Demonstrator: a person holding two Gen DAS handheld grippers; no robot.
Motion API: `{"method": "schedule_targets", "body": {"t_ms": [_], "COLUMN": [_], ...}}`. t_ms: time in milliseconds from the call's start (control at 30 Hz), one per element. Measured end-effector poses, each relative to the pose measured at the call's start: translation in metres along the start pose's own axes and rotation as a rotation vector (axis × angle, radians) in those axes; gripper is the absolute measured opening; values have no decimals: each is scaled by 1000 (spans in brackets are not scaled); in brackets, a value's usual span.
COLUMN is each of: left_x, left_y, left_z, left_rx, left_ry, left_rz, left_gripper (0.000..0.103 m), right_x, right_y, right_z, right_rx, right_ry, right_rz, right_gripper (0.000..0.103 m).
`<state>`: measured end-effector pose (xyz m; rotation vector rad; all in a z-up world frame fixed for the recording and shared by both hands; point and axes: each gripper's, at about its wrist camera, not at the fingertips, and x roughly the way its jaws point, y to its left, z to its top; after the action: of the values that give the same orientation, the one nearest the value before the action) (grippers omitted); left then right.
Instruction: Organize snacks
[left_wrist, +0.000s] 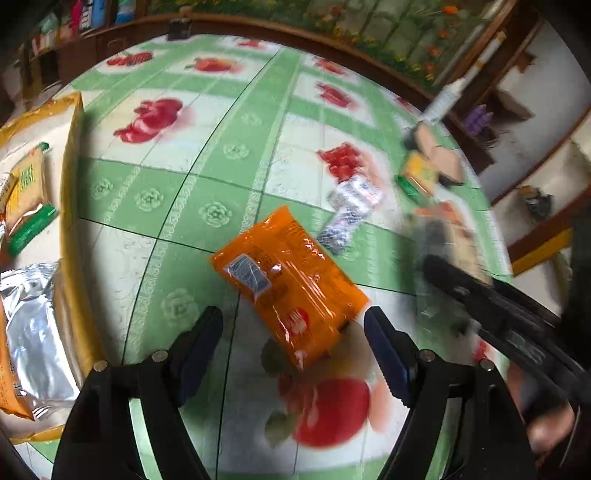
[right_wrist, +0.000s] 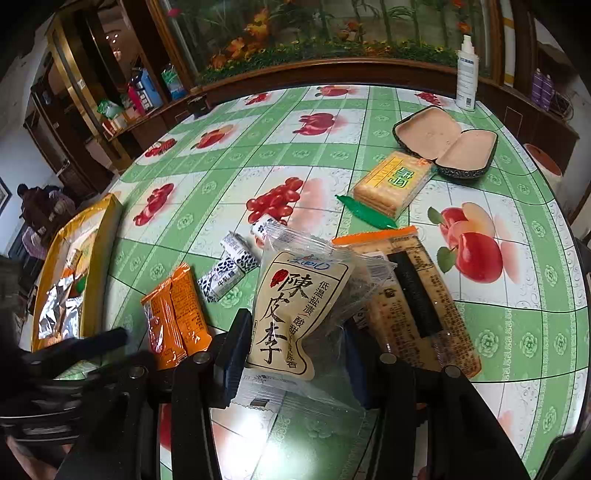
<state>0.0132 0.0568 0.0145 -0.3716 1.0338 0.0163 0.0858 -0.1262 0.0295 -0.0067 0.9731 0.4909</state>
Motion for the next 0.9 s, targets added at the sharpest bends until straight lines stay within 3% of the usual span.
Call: {"method": "schedule_targets", "body": {"t_ms": [133,200,267,300,367,567,900], "left_x": [18,27,27,23,14,-2,-19], "left_y": [-15,-23,-24,-24,-20,-3,-12], "left_z": [13,13,4,-3,-13,-24,-27], "left_rx": [65,158,217,246,273,240,237], "left_ry": [-16,-35,-68,-99,-132,-143,-207], "left_rz": [99,183,208,201,187,136,74], "left_gripper": [87,87,82,70,60,46,46], "right_x": [-7,-8,-9,-10,-12,-10,-10], "right_y": [-1,-3,-3,-4,-2,7,19], "right_z": [2,2,1,1,1,-3,-7], "right_rx": [4,11,15,17,14,-10,-36], "right_ry": [-22,-24,-24,-25,-29,-24,-36], "right_rz": [-2,2,9,10,15,38,57], "right_gripper": [50,50,50,50,50,50,50]}}
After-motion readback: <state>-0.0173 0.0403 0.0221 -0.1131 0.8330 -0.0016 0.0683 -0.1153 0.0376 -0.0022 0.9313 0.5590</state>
